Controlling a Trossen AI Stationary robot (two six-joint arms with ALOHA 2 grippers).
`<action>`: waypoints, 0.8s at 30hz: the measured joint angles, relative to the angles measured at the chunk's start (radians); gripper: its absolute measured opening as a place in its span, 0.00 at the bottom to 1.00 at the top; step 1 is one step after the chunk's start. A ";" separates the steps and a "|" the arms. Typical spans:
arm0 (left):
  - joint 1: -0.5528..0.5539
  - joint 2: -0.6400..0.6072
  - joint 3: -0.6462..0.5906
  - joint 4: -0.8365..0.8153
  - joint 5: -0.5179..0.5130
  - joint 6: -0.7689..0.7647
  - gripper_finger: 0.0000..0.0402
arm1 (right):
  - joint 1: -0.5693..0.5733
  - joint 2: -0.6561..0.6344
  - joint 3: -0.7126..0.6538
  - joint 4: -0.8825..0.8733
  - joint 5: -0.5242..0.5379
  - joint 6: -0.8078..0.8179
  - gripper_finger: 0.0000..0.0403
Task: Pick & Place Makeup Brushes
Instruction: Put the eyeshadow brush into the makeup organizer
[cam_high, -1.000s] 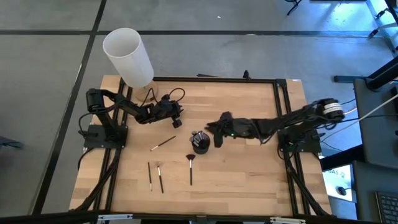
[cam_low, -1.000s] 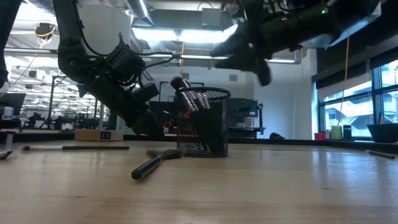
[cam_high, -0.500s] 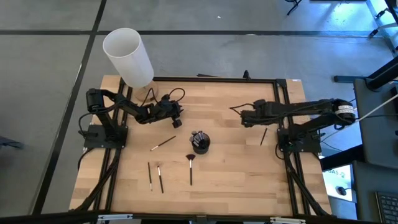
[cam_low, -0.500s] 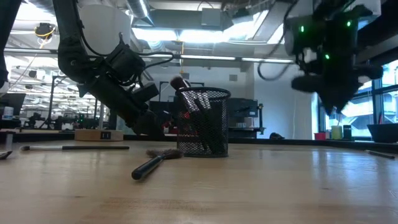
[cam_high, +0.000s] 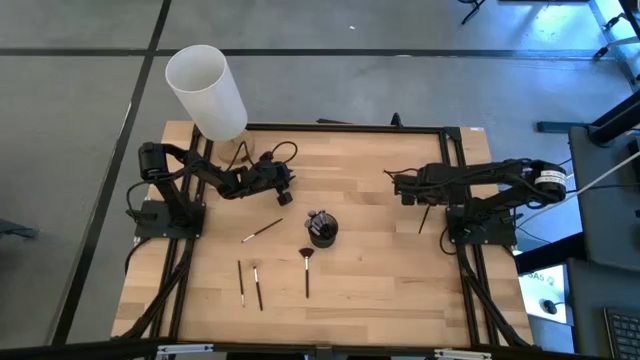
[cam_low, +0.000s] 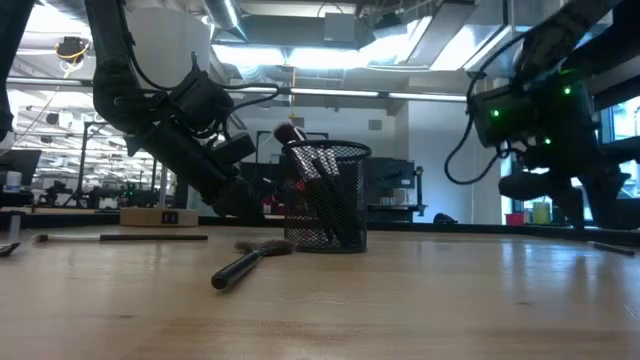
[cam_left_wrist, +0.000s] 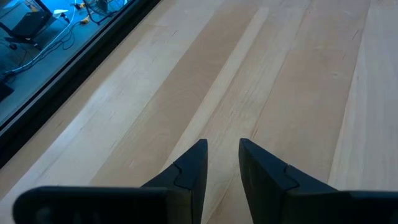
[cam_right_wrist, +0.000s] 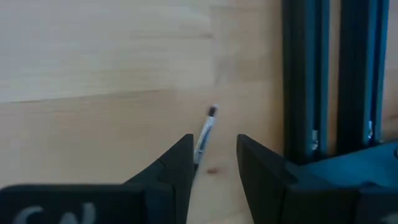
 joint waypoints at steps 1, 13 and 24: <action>0.000 0.000 0.000 0.000 0.000 0.000 0.22 | -0.011 0.000 -0.009 0.024 0.000 -0.013 0.30; 0.000 0.000 0.000 0.000 0.000 0.000 0.22 | -0.155 -0.006 -0.123 0.205 -0.053 -0.196 0.27; 0.000 0.000 0.000 0.000 0.000 0.008 0.22 | -0.157 -0.003 -0.118 0.252 -0.093 -0.289 0.03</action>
